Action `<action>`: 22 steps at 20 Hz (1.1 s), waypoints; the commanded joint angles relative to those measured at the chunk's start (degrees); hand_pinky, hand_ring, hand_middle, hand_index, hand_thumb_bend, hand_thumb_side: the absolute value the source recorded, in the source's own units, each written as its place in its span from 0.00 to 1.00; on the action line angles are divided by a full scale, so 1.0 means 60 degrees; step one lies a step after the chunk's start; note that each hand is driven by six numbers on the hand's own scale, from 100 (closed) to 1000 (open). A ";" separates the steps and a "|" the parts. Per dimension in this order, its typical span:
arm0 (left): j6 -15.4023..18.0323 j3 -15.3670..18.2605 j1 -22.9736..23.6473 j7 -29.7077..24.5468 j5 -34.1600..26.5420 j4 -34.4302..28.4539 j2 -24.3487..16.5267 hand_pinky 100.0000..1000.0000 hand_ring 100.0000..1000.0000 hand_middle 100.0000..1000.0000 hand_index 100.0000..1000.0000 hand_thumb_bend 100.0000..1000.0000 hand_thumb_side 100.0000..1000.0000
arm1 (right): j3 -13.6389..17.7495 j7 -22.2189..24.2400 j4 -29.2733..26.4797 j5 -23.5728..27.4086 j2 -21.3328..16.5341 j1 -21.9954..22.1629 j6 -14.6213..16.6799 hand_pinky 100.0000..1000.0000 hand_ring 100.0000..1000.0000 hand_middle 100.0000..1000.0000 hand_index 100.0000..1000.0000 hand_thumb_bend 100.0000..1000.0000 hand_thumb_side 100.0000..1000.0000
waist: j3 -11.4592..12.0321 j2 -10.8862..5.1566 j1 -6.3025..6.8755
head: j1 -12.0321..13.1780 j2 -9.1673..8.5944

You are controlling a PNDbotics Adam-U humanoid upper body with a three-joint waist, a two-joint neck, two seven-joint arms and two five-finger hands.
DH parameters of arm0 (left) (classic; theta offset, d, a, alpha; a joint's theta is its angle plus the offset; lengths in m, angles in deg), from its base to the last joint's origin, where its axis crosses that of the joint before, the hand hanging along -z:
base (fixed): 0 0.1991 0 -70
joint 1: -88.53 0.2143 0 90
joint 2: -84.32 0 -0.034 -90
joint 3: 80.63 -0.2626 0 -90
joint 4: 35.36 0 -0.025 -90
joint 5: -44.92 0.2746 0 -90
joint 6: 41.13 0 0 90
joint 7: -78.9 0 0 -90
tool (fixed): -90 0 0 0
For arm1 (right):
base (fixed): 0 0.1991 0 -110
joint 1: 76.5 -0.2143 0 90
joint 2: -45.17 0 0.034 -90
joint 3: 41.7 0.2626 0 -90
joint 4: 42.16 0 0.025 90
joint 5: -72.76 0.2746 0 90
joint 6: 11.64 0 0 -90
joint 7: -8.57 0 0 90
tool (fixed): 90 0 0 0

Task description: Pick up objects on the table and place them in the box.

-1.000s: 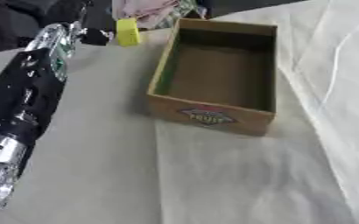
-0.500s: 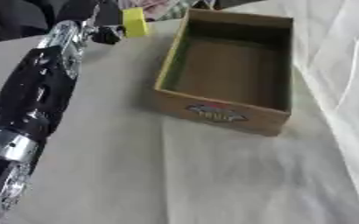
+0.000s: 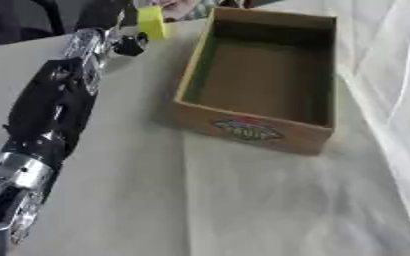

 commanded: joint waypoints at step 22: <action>-0.0568 -0.0208 -0.0107 0.1414 0.1214 -0.0547 0.0060 0.29 0.39 0.38 0.50 0.00 0.13 | -0.0010 0.0107 -0.0191 -0.0095 -0.0011 -0.0216 -0.0035 0.82 0.80 0.64 0.89 0.00 0.47 | -0.0193 0.0024 0.0207 | 0.0041 -0.0142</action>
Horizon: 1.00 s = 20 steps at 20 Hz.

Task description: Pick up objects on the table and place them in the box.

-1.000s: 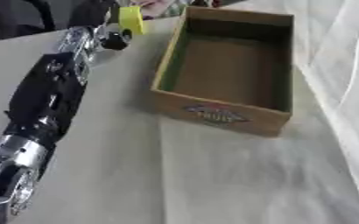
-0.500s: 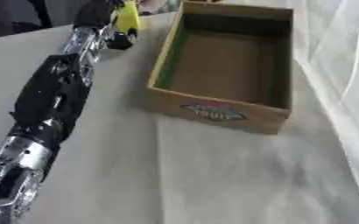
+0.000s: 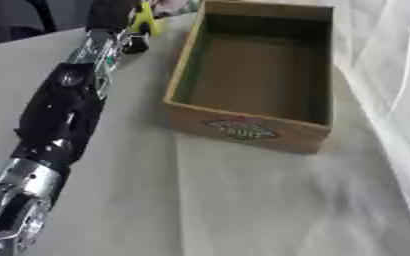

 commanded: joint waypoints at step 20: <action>0.1147 -0.0862 0.0264 0.0430 -0.2302 -0.1821 -0.0697 0.26 0.39 0.37 0.49 0.00 0.11 | 0.0000 -0.0027 0.0024 0.0266 -0.0208 0.0226 -0.0055 0.82 0.80 0.65 0.90 0.00 0.46 | 0.0887 -0.1585 -0.0283 | -0.0437 0.0444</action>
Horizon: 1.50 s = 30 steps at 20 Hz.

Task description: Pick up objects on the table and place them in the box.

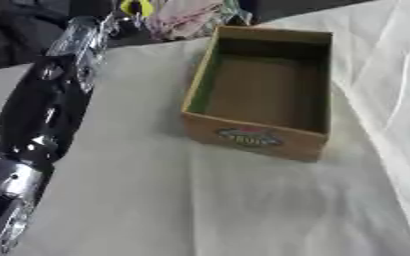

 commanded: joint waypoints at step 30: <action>0.2050 -0.2518 0.1649 -0.1382 0.0781 -0.0923 0.2754 0.63 0.65 0.65 0.72 0.23 0.29 | -0.0304 0.0112 -0.0076 0.0777 -0.0099 -0.0016 0.0017 0.81 0.80 0.66 0.90 0.00 0.45 | 0.0396 -0.1443 -0.0944 | -0.0674 0.0809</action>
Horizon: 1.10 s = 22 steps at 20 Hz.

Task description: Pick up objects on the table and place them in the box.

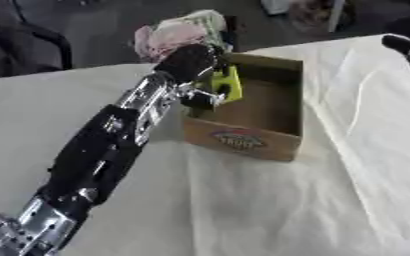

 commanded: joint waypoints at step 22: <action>0.0554 0.2268 0.2461 0.2771 -0.1524 -0.4153 -0.0210 0.44 0.65 0.66 0.81 0.32 0.66 | 0.0460 -0.0466 0.0043 -0.0365 -0.0053 0.0387 -0.0005 0.82 0.79 0.65 0.89 0.00 0.46 | 0.1519 -0.0053 -0.0174 | -0.0279 0.0406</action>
